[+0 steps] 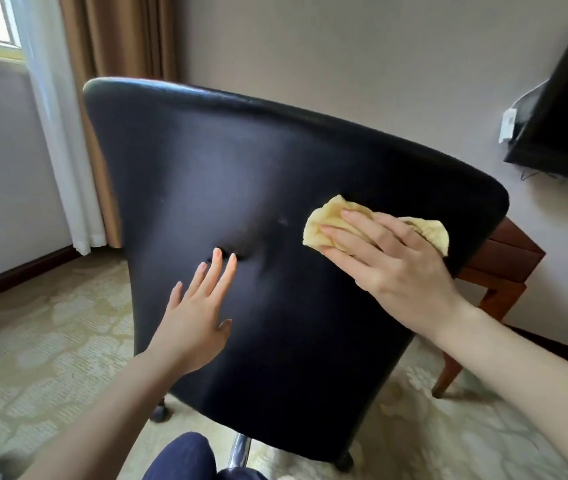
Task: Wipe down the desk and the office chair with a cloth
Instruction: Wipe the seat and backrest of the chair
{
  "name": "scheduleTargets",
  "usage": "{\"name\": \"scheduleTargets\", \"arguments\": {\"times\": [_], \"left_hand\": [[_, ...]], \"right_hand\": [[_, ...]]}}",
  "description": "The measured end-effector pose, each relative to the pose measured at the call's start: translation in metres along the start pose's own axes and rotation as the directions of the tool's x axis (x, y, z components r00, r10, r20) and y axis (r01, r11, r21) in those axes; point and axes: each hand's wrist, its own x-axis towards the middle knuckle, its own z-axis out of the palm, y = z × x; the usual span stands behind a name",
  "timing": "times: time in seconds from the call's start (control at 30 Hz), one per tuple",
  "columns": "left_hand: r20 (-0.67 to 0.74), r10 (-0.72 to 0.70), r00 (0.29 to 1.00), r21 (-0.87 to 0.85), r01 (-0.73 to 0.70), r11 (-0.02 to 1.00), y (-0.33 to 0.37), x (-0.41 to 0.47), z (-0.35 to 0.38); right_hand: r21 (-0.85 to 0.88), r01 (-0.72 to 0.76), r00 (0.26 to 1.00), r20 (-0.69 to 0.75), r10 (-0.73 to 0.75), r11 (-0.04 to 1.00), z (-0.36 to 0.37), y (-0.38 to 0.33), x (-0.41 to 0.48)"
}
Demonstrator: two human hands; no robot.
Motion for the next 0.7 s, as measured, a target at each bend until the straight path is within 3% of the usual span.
{"name": "scheduleTargets", "arguments": {"times": [0.27, 0.5, 0.7], "left_hand": [[-0.005, -0.007, 1.000, -0.047, 0.007, 0.999, -0.005, -0.006, -0.012], [-0.050, -0.002, 0.999, -0.084, -0.002, 0.996, 0.002, -0.033, -0.031], [-0.081, 0.086, 0.993, -0.146, -0.097, 0.985, 0.036, -0.028, -0.038]], "right_hand": [[-0.041, -0.178, 0.971, -0.168, 0.169, 0.983, 0.013, -0.022, 0.096], [0.031, -0.154, 0.987, -0.036, 0.155, 0.988, 0.048, -0.069, 0.054], [0.112, 0.039, 0.965, 0.254, -0.066, 0.993, 0.060, -0.103, -0.029]]}}
